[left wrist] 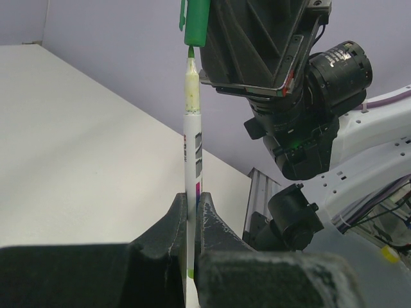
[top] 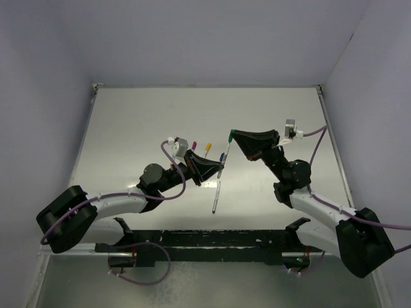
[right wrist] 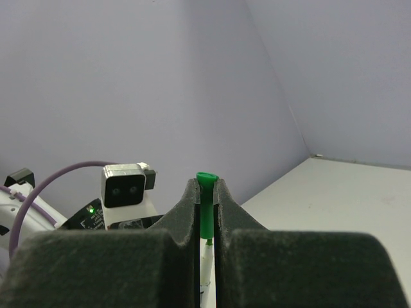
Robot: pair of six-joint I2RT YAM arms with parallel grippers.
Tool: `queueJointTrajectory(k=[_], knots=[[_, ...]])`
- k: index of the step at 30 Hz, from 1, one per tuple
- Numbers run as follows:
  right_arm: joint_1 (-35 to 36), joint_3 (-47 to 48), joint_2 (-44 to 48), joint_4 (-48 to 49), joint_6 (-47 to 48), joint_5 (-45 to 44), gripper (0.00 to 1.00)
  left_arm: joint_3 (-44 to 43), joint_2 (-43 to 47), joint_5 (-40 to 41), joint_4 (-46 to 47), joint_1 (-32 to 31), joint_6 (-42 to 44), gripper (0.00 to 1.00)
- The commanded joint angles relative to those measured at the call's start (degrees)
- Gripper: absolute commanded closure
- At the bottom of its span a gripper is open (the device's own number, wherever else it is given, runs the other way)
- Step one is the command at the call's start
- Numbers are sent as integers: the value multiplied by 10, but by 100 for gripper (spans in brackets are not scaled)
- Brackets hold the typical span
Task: Insert the pens into the pen caps
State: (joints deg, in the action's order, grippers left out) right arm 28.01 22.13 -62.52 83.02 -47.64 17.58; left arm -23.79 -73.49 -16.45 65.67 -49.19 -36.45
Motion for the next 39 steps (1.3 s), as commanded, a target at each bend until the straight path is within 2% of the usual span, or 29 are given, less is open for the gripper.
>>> queueJointTrajectory(k=[1, 14, 39], knots=[[-1, 0, 4, 30, 5, 13, 100, -9, 13, -1, 42, 1, -1, 100], [0, -1, -5, 32, 3, 16, 100, 0, 28, 4, 39, 2, 4, 100], [12, 5, -21, 5, -35, 95, 100, -8, 15, 60, 66, 2, 9, 100]])
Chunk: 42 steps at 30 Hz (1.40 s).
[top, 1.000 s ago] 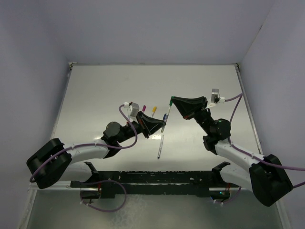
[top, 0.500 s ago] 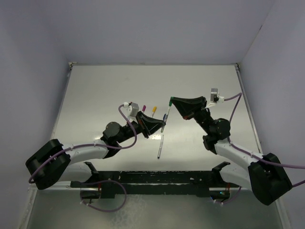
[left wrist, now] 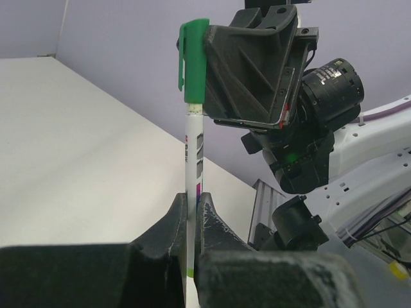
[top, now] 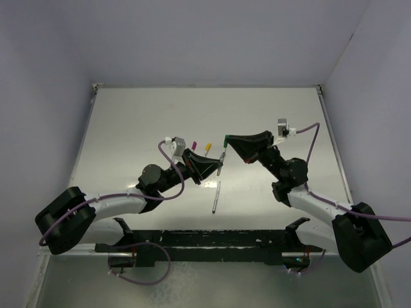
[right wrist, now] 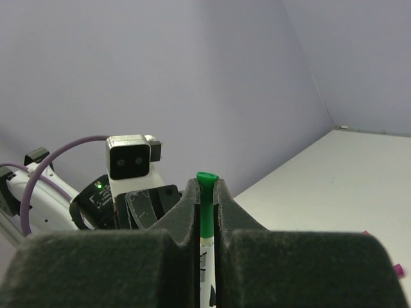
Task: Insert the pens into the pen caps
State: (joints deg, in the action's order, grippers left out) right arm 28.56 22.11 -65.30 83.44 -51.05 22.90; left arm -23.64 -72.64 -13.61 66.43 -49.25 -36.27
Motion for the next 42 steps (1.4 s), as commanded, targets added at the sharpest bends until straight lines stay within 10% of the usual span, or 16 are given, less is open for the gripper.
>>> queueJointTrajectory(k=[1, 26, 42], knots=[[7, 5, 7, -5, 2, 43, 100, -9, 7, 35, 61, 2, 6, 100], [61, 31, 51, -391, 175, -11, 100, -105, 40, 57, 80, 28, 80, 100], [114, 36, -7, -461, 197, -81, 100, -95, 77, 82, 82, 53, 108, 100]])
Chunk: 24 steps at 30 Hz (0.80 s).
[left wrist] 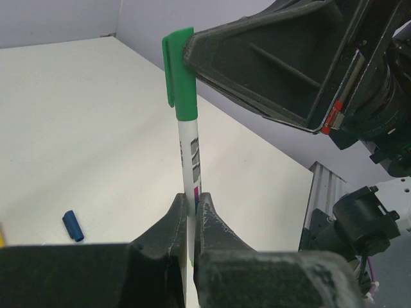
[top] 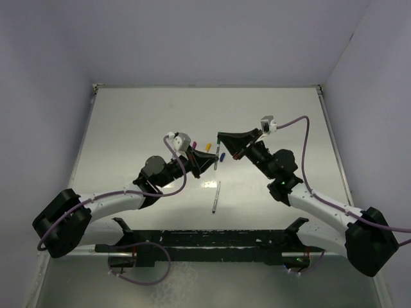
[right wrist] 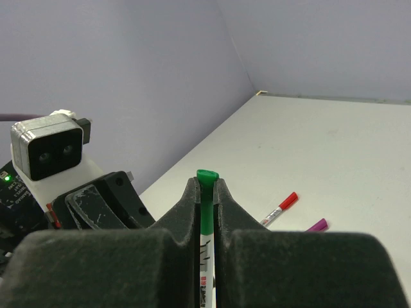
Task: Insert the pens into the pen caps
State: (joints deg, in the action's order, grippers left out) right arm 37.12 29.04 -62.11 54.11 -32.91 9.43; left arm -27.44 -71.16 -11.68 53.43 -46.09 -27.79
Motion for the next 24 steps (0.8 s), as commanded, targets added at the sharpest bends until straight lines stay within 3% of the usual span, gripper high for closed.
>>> queueJointTrajectory(k=[1, 13, 17, 21, 24], knots=[[31, -32, -44, -168, 15, 54, 100, -57, 65, 63, 212, 23, 23, 100], [37, 10, -32, -136, 38, -14, 100, -19, 97, 28, 86, 30, 32, 100], [37, 67, -17, -165, 82, -61, 79, 14, 106, -4, 5, 29, 56, 100], [37, 110, 13, -176, 121, -103, 49, 35, 112, -5, -98, 29, 73, 100], [37, 121, 42, -180, 144, -138, 41, 40, 104, 15, -161, 29, 79, 100]])
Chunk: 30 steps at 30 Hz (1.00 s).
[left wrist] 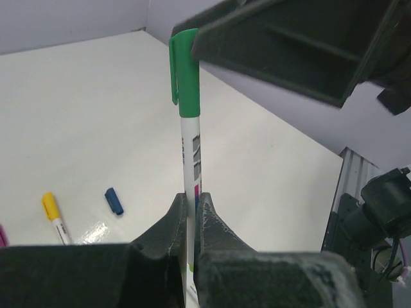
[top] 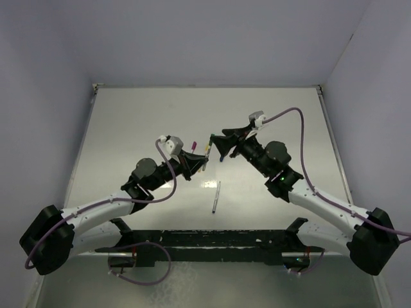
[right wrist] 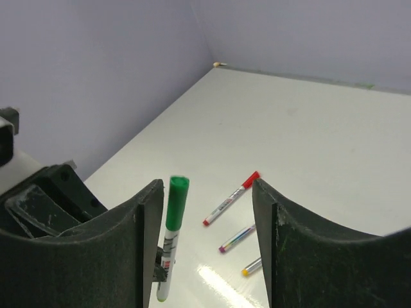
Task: Insert the pens into the pen caps
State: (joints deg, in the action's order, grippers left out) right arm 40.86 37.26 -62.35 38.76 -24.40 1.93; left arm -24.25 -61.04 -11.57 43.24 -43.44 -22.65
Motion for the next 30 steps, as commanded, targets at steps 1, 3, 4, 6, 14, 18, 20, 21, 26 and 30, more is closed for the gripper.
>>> queueJointTrajectory(k=[1, 3, 4, 6, 14, 18, 20, 21, 26, 30], knots=[[0, 36, 57, -24, 64, -73, 40, 7, -3, 20, -77, 3, 30, 100], [-1, 27, 86, -21, 72, -91, 38, -2, -21, 40, -116, 3, 33, 100], [-1, 22, 99, -26, 73, -103, 37, -8, -31, 51, -132, 3, 33, 100], [0, 16, 121, -43, 75, -119, 36, -25, -55, 71, -159, 3, 29, 100], [-1, -23, 168, -55, 71, -118, 8, -129, -186, 97, -212, 3, 23, 100], [-1, -17, 164, -97, 63, -144, 9, -183, -247, 103, -242, 4, 7, 100], [0, -24, 168, -95, 60, -142, 10, -208, -277, 109, -255, 3, -3, 100], [-1, -28, 171, -92, 57, -144, 11, -219, -289, 112, -262, 3, -5, 100], [0, -36, 185, -114, 47, -174, 11, -269, -345, 126, -299, 3, -22, 100], [0, -39, 192, -126, 51, -175, 11, -297, -383, 132, -314, 4, -28, 99]])
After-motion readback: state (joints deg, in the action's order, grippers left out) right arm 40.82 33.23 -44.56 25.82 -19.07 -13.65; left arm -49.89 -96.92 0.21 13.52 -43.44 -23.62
